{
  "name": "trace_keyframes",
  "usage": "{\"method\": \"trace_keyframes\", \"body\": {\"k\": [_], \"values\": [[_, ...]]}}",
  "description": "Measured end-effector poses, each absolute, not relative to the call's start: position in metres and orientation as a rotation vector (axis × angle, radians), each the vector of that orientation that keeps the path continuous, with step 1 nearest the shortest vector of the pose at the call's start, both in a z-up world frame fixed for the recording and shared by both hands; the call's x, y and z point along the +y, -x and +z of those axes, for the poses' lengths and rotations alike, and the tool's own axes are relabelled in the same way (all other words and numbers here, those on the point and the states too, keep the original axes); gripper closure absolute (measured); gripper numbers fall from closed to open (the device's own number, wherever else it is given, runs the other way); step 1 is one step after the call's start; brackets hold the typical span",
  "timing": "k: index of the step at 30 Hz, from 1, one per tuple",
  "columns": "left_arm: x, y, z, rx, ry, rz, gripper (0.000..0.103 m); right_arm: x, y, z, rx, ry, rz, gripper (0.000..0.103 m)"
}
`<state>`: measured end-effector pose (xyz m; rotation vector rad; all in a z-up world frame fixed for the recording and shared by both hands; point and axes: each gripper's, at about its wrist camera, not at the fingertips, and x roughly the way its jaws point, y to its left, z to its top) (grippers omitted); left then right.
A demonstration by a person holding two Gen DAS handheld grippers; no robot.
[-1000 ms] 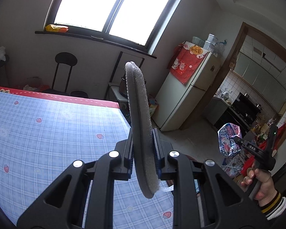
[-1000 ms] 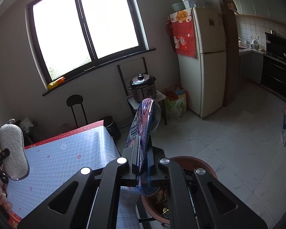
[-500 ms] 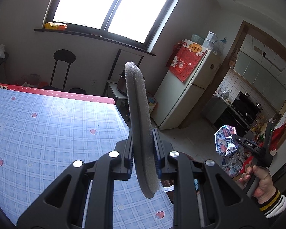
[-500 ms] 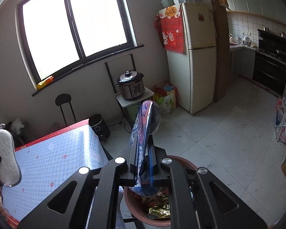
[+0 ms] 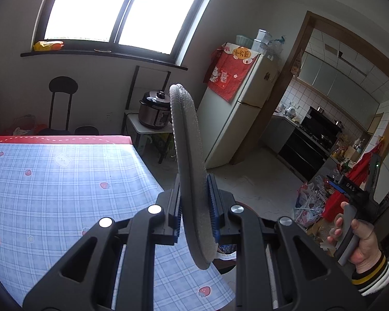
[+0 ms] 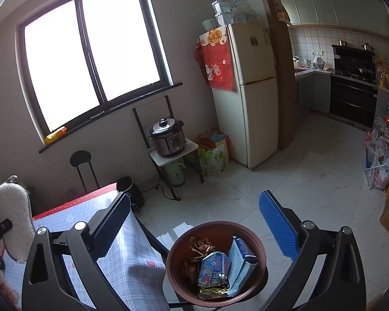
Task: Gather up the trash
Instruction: 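Lower the white slipper into the brown pot and open the left tool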
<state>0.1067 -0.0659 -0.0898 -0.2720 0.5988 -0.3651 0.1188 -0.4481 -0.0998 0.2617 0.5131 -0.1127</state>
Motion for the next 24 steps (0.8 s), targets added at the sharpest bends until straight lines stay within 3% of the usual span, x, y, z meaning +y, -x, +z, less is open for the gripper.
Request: {"method": "trace_keyframes", "body": {"k": [24], "values": [[-0.303, -0.177, -0.11, 0.663, 0.098, -0.727, 0.081, -0.557, -0.043, -0.125, 0.558, -0.358, -0.338, 0.005]]}}
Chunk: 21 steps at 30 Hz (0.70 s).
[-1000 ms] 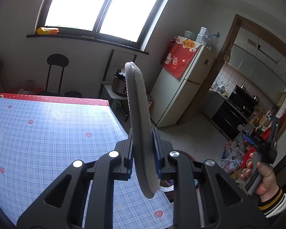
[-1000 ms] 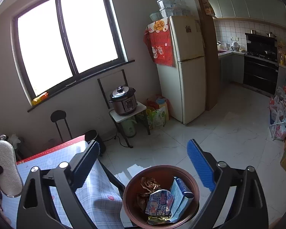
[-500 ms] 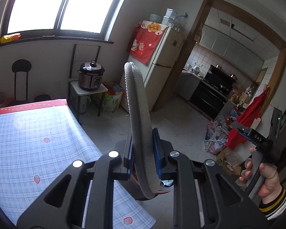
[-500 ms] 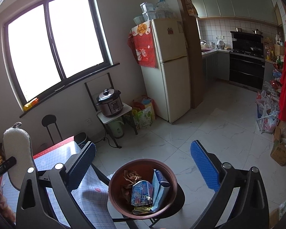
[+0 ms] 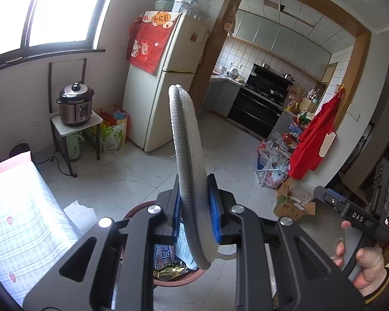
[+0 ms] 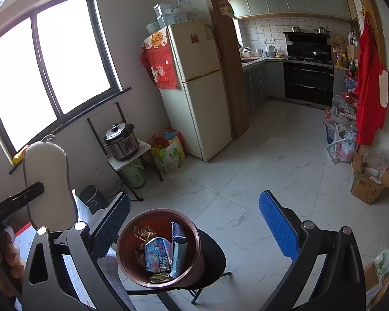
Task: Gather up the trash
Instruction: 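Lower the white slipper into the brown pot and open the left tool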
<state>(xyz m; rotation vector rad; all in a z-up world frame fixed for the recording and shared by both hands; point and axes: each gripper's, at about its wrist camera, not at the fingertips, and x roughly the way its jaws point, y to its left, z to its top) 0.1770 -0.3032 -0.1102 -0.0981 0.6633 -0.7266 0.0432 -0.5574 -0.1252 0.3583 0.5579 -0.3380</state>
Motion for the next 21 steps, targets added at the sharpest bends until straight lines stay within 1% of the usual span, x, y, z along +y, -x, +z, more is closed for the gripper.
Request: {"method": "trace_keyframes", "body": {"k": [4, 5, 6, 8, 9, 12, 14, 21], "values": [[-0.328, -0.189, -0.113, 0.665, 0.074, -0.751, 0.081, -0.56, -0.044, -0.131, 0.573, -0.366, -0.347, 0.005], [-0.332, -0.193, -0.114, 0.667, 0.072, -0.764, 0.08, -0.561, -0.044, -0.131, 0.575, -0.367, -0.347, 0.005], [-0.336, -0.195, -0.115, 0.665, 0.065, -0.777, 0.077, -0.561, -0.044, -0.132, 0.577, -0.368, -0.347, 0.005], [-0.341, -0.196, -0.115, 0.653, 0.04, -0.8, 0.023, -0.559, -0.045, -0.133, 0.579, -0.367, -0.345, 0.005], [-0.341, -0.195, -0.113, 0.64, 0.032, -0.794, 0.018, -0.558, -0.045, -0.133, 0.581, -0.366, -0.342, 0.005], [-0.335, -0.194, -0.11, 0.635, 0.021, -0.796, 0.015, -0.553, -0.048, -0.132, 0.589, -0.36, -0.334, 0.005], [-0.326, -0.191, -0.108, 0.636, 0.025, -0.78, 0.009, -0.548, -0.05, -0.131, 0.594, -0.356, -0.328, 0.005], [-0.274, -0.175, -0.095, 0.639, 0.021, -0.679, 0.006, -0.519, -0.061, -0.119, 0.599, -0.334, -0.281, 0.005]]}}
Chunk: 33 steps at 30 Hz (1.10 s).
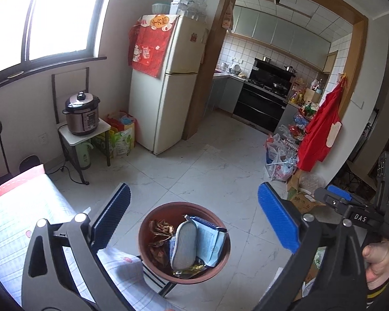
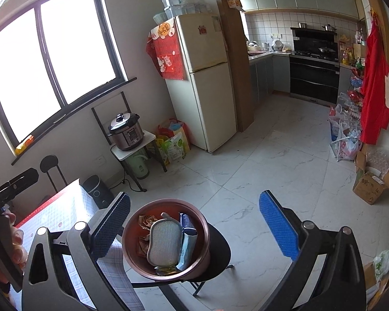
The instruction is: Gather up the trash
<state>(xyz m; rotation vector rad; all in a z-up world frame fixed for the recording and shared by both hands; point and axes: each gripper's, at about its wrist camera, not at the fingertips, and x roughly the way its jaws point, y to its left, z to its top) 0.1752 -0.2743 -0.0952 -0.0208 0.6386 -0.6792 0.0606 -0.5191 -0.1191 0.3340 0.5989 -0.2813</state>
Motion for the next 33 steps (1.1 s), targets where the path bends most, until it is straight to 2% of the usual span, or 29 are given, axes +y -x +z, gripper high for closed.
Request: {"method": "trace_keyframes", "body": {"k": [18, 33], "values": [[-0.088, -0.103, -0.035, 0.538, 0.063, -0.3, 0.006, -0.395, -0.055, -0.071, 0.599, -0.199, -0.107, 0.005], [-0.005, -0.049, -0.036, 0.499, 0.042, -0.1, 0.006, -0.34, -0.06, -0.048, 0.593, -0.077, -0.072, 0.005]]}}
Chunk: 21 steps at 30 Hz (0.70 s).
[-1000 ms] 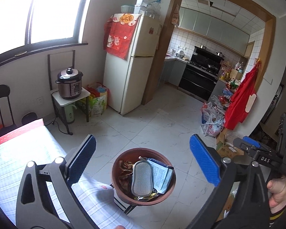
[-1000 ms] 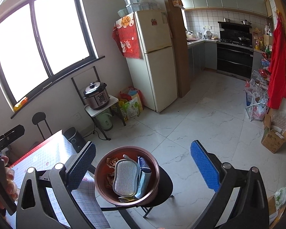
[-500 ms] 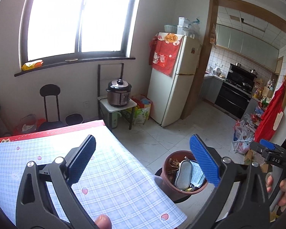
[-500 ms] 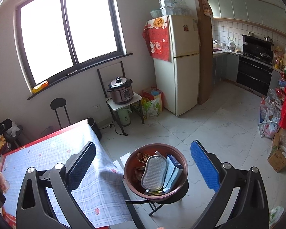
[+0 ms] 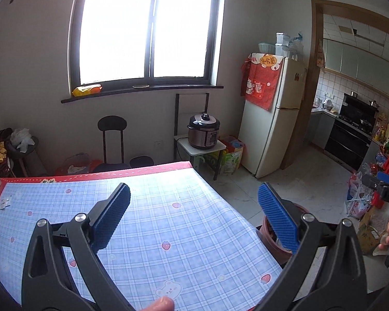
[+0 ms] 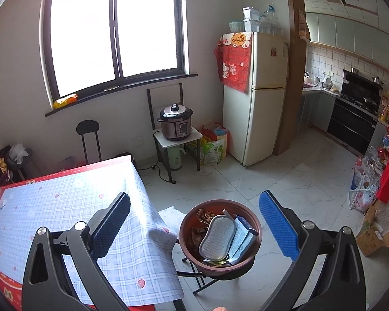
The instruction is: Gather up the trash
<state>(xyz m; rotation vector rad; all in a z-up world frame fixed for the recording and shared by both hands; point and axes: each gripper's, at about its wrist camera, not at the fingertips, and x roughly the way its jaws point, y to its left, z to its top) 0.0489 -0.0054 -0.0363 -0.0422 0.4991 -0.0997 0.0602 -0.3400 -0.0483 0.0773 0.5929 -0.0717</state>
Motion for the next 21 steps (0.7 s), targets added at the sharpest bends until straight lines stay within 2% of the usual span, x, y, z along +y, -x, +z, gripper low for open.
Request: {"method": "trace_keyframes", "body": {"k": [21], "values": [[0.016, -0.044, -0.035, 0.494, 0.072, -0.116, 0.006, -0.322, -0.061, -0.047, 0.589, -0.033, -0.108, 0.005]]}}
